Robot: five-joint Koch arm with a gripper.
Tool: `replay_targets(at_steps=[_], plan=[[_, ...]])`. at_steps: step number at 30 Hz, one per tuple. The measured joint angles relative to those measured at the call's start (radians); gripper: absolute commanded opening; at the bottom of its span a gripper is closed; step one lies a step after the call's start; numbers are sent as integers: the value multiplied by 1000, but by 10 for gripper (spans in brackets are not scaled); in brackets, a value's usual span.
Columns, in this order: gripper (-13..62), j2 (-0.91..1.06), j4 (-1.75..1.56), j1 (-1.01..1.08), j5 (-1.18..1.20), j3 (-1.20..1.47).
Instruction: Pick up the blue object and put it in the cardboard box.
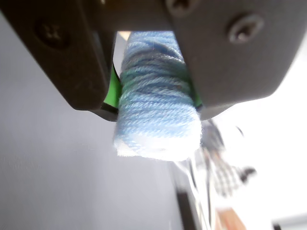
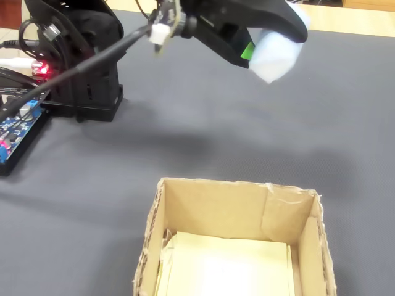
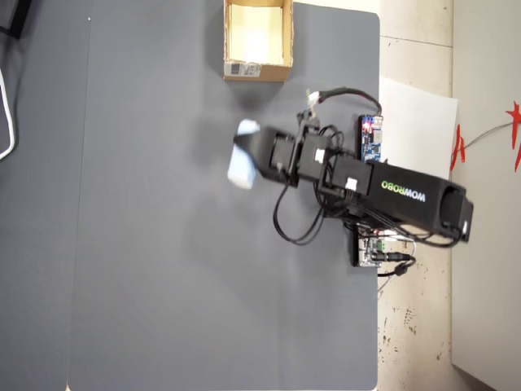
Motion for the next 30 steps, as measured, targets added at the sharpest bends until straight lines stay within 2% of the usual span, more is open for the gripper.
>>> replay_targets(at_steps=[4, 5, 11, 17, 23, 24, 25, 28, 30], plan=[[121, -2, 0, 124, -98, 0], [121, -51, -2, 216, -100, -52], [105, -287, 21, 434, -178, -238], [105, -515, 112, 552, -176, -440], [112, -574, 164, 584, -172, -468], [192, -575, 170, 588, -169, -469], [236, -575, 178, 588, -166, -469], [287, -580, 230, 589, -135, -469], [293, -580, 230, 589, -124, -469]])
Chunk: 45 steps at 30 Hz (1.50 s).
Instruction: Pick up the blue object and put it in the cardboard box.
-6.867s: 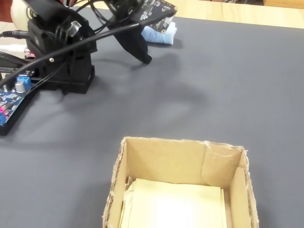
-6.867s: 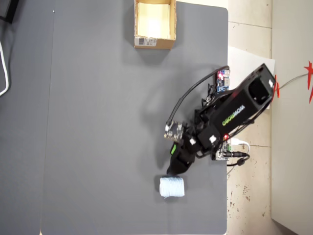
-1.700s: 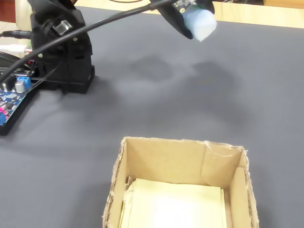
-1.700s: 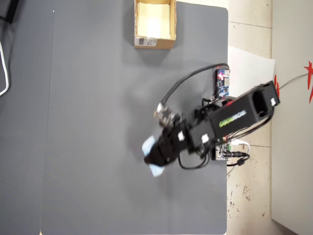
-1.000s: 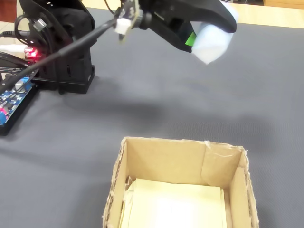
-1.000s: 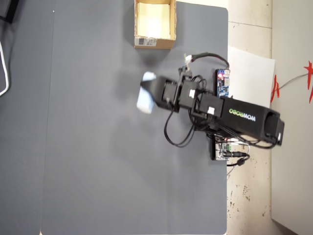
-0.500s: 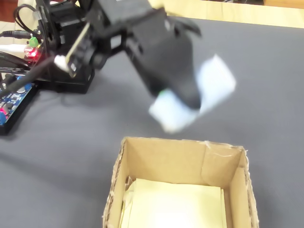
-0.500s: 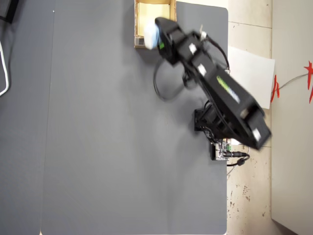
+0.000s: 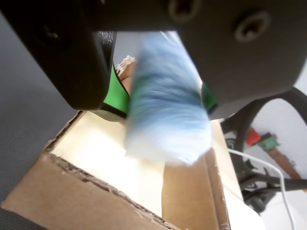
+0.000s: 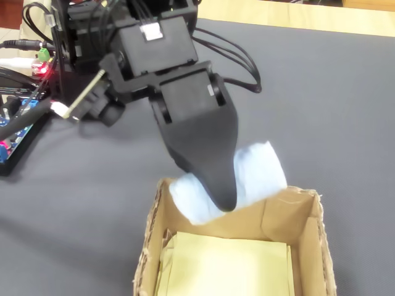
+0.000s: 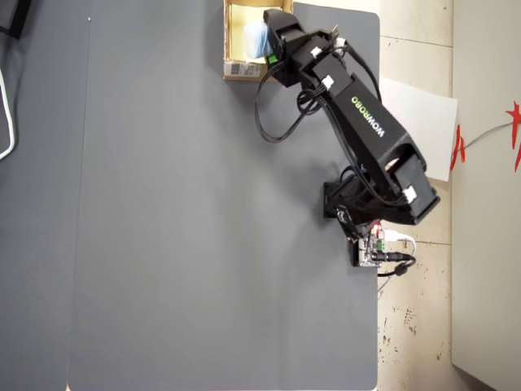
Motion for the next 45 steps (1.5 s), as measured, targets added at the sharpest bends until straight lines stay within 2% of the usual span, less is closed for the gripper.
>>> replay_targets(at_steps=[9, 16, 26, 38, 45], plan=[[308, 3, 0, -6, 63, 2], [329, 110, 0, -114, 104, 9], [340, 367, -163, -360, 181, 327], [342, 569, -252, -612, 209, 557], [346, 589, -339, -758, 216, 703]])
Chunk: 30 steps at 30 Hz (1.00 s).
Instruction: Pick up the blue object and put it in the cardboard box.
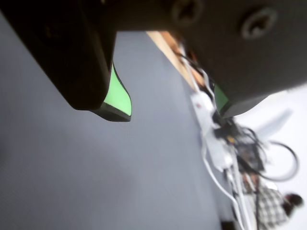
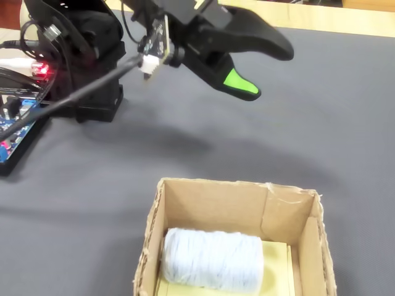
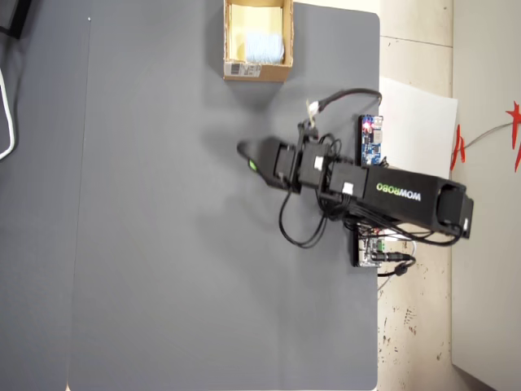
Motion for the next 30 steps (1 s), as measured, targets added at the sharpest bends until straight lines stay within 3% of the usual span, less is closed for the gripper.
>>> replay_targets(at_steps=[16, 30], plan=[[342, 0, -146, -66, 9, 321], [344, 0, -124, -141, 44, 348]])
